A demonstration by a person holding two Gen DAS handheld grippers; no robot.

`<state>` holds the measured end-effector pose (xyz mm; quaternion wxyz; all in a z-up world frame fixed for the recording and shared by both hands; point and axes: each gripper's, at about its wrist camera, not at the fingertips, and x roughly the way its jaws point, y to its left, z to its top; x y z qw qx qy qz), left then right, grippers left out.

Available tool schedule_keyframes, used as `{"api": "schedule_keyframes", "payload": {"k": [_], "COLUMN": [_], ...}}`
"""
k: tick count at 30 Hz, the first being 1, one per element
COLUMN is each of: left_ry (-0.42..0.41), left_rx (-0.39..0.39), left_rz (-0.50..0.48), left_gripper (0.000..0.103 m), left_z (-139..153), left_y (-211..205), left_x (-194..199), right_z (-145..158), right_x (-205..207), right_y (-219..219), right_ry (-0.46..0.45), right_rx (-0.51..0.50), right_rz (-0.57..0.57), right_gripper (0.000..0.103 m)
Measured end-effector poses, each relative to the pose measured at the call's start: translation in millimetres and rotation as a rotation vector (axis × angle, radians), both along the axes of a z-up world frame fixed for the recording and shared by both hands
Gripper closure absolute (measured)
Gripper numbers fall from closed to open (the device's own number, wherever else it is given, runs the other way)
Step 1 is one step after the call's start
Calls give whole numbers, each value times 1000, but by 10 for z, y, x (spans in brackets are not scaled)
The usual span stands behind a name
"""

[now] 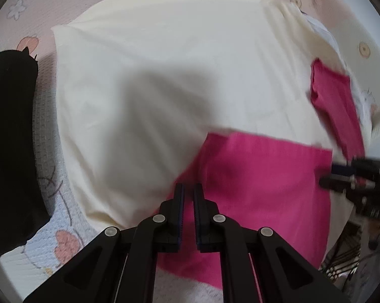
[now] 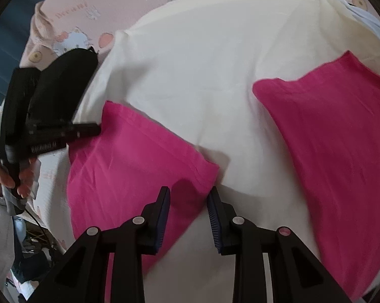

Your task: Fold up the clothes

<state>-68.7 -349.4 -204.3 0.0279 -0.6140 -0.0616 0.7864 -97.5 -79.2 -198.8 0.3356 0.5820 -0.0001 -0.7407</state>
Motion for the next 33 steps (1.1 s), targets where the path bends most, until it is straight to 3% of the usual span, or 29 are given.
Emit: {"api": "schedule_keyframes", "payload": {"k": [4,6,8,11,15,18,21,24,26,28,31,33], "left_ry": [-59,-57,-51,-43,19,17,19,71,101,102,74,68], "left_rx": [66,88,108,135,111,5,141,272,292,325,436,446], "left_rz": [66,95,118,153,186,290,379,421,424,432,456,485], "left_gripper": [97,97,97,97,97,97,97,97,97,97,96,96], "left_z": [16,28,33,-7,10,-4,28,137,208,233,78,-3], "left_y": [-107,-173,-230,-293,-365,-526,-682,-710,-672,-634,-524,-436], "left_x": [20,50,82,121,176,208,286,400,469,526,520,593], "right_z": [-38,-27,-11,11,40,22,32,48,62,83,172,218], "right_x": [-80,-69,-37,15,84,76,78,74,73,86,157,201], "right_y": [31,1,-5,19,51,101,117,131,170,199,181,172], "right_ry": [-2,19,42,66,99,96,100,81,46,26,43,46], "right_rx": [-68,-41,-8,34,90,97,92,62,44,33,22,20], "right_rz": [-15,-6,5,17,34,27,32,7,-27,-47,-55,-53], "right_gripper": [75,81,94,95,97,98,98,96,88,64,60,59]}}
